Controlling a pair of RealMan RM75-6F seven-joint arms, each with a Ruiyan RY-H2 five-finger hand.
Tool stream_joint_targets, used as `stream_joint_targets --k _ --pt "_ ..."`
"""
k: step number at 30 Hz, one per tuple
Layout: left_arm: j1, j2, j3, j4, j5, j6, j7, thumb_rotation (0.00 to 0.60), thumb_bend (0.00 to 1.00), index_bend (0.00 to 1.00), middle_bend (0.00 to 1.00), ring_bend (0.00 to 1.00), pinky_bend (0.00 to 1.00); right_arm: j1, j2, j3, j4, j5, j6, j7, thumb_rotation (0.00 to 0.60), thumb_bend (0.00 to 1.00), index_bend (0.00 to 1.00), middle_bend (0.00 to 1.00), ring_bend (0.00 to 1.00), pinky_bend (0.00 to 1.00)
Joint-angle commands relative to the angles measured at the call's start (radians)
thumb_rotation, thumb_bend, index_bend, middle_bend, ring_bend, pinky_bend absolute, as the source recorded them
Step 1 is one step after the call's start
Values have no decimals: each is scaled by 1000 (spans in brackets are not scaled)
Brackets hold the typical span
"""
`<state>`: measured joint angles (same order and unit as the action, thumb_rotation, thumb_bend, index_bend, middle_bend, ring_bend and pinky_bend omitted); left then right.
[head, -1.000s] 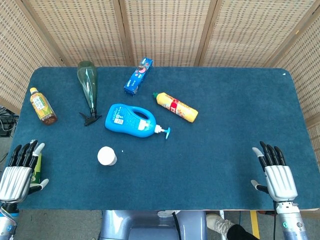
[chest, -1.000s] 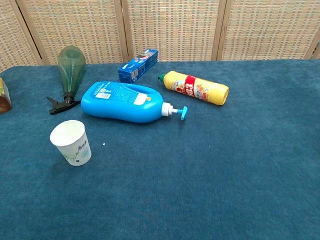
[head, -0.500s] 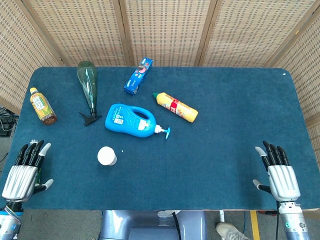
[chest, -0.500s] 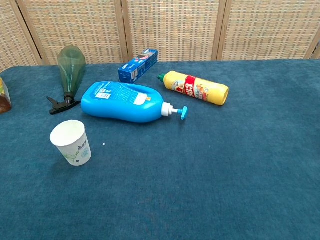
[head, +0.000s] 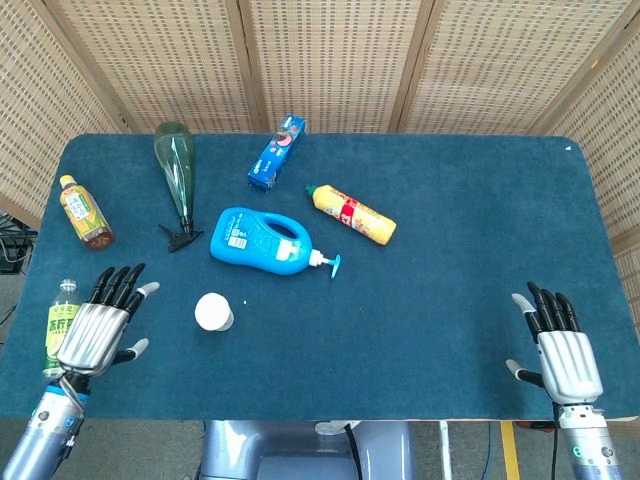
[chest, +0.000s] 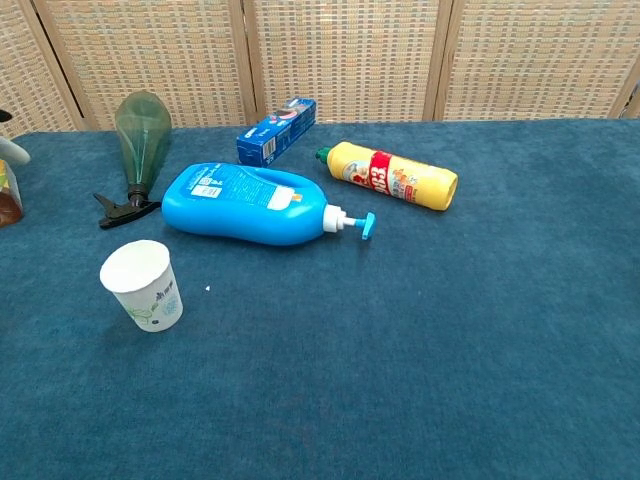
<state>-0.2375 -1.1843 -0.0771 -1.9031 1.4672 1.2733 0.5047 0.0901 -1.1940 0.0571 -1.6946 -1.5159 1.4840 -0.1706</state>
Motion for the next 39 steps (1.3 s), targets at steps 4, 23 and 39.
stream_joint_targets --k 4,23,39 --pt "-109 -60 -57 -48 -176 -128 137 600 221 198 0 0 0 -2 7 3 -2 4 2 13 600 84 0 0 0 0" --pt "-334 -199 -79 -42 -611 -189 448 600 227 144 0 0 0 -4 21 13 2 25 -2 56 600 84 0 0 0 0" --pt "-411 -284 -30 52 -674 -149 407 600 392 326 0 0 0 -6 25 12 6 27 -4 74 600 83 0 0 0 0"
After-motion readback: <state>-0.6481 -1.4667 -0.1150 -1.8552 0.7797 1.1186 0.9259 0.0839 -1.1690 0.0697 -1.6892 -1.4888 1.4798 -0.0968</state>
